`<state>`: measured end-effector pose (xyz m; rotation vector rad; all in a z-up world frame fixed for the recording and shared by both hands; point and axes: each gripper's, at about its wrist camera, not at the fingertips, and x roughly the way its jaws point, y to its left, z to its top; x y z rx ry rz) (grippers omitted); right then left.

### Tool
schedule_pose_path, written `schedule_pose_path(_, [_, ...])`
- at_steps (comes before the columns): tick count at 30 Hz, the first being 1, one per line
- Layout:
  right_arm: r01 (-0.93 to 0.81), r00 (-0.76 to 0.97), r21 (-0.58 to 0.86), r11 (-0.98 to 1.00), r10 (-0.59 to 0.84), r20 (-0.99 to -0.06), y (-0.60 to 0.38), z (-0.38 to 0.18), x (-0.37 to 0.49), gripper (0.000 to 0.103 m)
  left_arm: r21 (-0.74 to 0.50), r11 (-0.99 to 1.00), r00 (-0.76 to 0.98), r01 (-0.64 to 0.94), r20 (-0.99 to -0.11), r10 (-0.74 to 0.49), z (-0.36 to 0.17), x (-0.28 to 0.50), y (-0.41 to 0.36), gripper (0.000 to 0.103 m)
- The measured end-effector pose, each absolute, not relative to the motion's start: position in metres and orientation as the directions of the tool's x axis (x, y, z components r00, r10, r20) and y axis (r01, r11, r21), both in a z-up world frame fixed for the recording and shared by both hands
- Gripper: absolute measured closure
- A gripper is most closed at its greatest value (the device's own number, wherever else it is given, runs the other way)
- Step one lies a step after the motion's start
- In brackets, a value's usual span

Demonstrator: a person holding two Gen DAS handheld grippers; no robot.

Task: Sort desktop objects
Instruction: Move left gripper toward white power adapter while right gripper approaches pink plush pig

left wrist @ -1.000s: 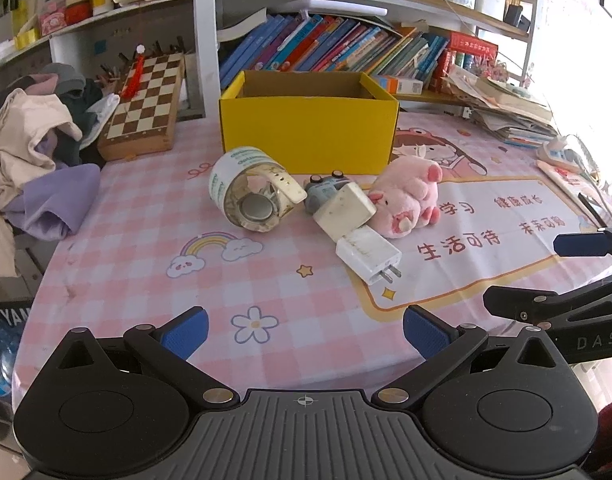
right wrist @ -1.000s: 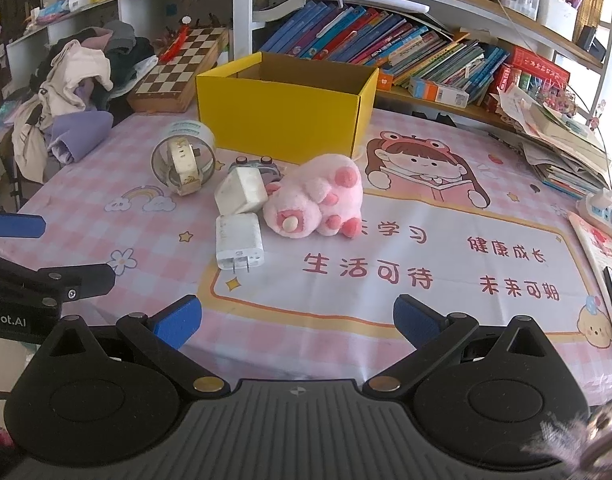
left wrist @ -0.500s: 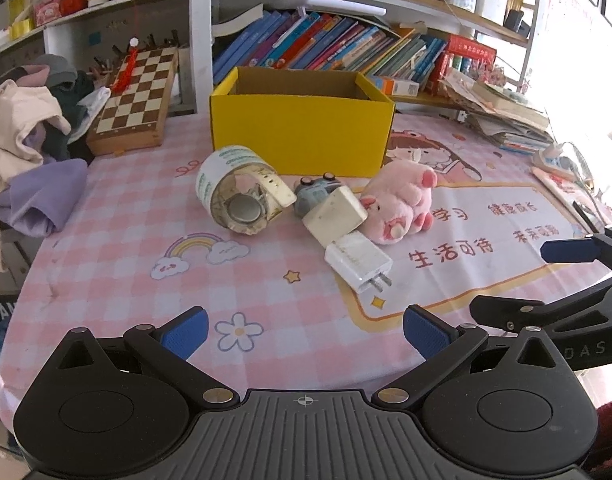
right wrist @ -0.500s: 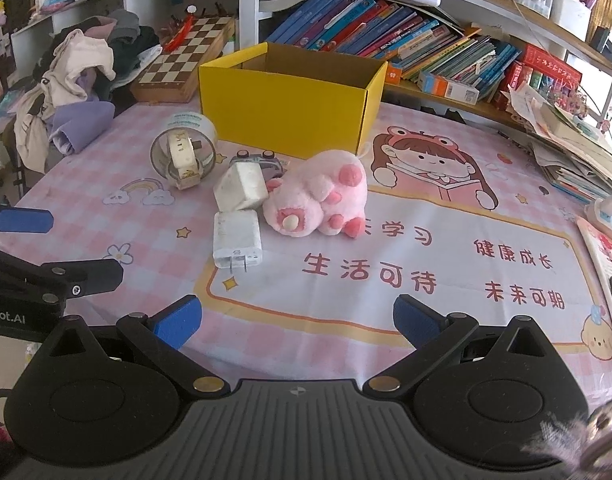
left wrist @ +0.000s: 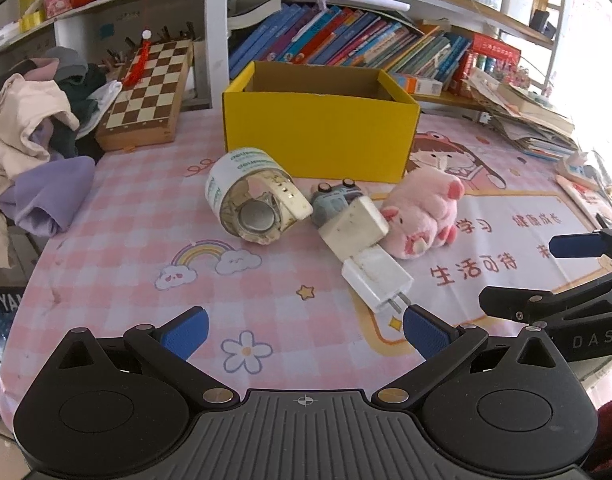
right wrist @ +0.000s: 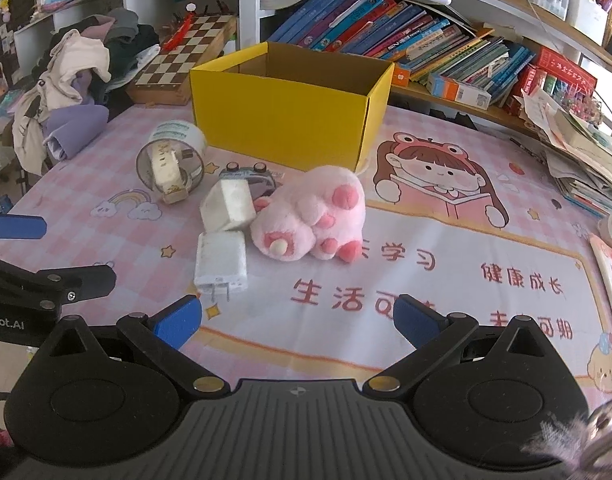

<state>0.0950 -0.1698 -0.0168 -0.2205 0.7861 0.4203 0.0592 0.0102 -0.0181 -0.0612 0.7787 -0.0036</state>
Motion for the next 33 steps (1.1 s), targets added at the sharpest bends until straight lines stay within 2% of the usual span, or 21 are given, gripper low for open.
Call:
schedule_pose_path(10, [-0.488,0.626,-0.068,0.87,0.295,-0.722,-0.173,-0.012,0.132,0.0,-0.089,0.993,0.725,-0.08,-0.689,-0.003,-0.018,0.086,0.008,0.0])
schedule_pose_path(18, [-0.525,0.61,-0.086,0.847,0.304,-0.732,-0.177,-0.015,0.162,0.0,-0.109,0.988,0.699,-0.114,-0.716,0.002,-0.028,0.109,0.001,0.0])
schedule_pose_path(33, [-0.599,0.521,0.004,0.801,0.393,-0.757,-0.171,-0.026,0.208,0.005,-0.075,0.98,0.657,-0.187,-0.751,0.068,-0.032,0.126,-0.003,0.0])
